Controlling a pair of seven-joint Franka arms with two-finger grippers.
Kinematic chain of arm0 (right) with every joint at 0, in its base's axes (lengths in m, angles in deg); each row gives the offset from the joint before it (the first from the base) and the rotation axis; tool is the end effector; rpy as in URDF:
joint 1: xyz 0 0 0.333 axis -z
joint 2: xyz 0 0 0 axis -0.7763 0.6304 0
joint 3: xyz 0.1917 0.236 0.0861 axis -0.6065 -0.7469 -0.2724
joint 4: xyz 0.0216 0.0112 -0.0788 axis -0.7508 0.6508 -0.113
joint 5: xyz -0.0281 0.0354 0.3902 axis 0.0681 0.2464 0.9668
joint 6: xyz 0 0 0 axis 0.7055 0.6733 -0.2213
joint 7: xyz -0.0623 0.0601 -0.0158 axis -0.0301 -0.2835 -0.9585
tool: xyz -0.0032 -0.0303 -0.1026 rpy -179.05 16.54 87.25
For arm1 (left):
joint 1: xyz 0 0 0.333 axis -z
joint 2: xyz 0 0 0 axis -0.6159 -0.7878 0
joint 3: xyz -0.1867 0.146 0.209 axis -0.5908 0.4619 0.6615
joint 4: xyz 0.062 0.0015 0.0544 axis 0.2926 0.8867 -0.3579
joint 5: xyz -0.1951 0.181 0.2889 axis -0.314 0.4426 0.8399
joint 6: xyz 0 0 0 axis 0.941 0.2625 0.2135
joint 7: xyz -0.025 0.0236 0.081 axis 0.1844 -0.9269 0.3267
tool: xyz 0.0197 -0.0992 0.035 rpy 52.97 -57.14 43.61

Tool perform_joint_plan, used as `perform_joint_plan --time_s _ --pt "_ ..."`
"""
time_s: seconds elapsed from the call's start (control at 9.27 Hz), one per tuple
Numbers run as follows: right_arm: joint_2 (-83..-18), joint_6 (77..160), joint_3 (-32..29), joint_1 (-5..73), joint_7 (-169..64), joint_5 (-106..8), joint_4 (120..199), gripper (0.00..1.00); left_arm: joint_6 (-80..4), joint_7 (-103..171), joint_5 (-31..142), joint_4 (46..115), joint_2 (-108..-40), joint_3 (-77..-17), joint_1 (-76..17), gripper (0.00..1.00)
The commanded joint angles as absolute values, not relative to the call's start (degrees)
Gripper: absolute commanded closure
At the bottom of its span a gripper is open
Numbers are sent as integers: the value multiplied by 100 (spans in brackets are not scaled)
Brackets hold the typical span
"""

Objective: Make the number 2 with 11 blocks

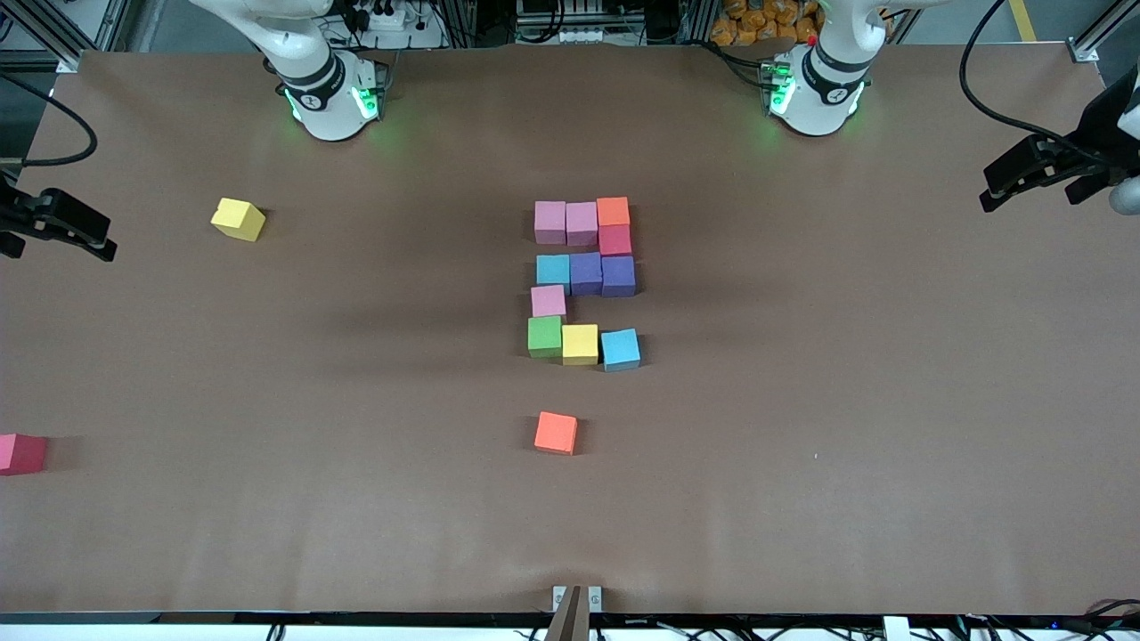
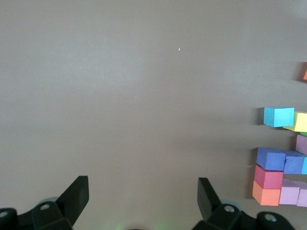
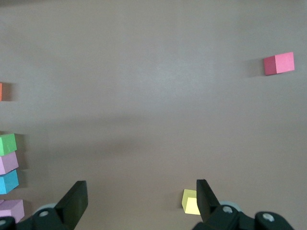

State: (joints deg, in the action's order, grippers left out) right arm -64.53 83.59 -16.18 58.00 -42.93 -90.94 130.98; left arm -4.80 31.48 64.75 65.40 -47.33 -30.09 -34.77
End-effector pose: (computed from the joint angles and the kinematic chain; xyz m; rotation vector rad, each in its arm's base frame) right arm 0.5866 0.0034 0.6745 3.0868 -0.0919 0.0247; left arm 0.5340 -0.0448 0.6724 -3.1346 -0.1110 -0.0146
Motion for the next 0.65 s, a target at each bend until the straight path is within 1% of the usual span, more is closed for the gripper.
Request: perform_joint_plan --time_s 0.0,0.54 --pt "-6593 8403 -1729 5962 -4203 -9014 13220 0 -344 3269 6398 6389 -4797 -3069 -3468 0" --pt "-6576 8315 -1685 6147 -4291 -9059 13150 0 -344 3260 6398 6381 -4815 -3061 -3459 0"
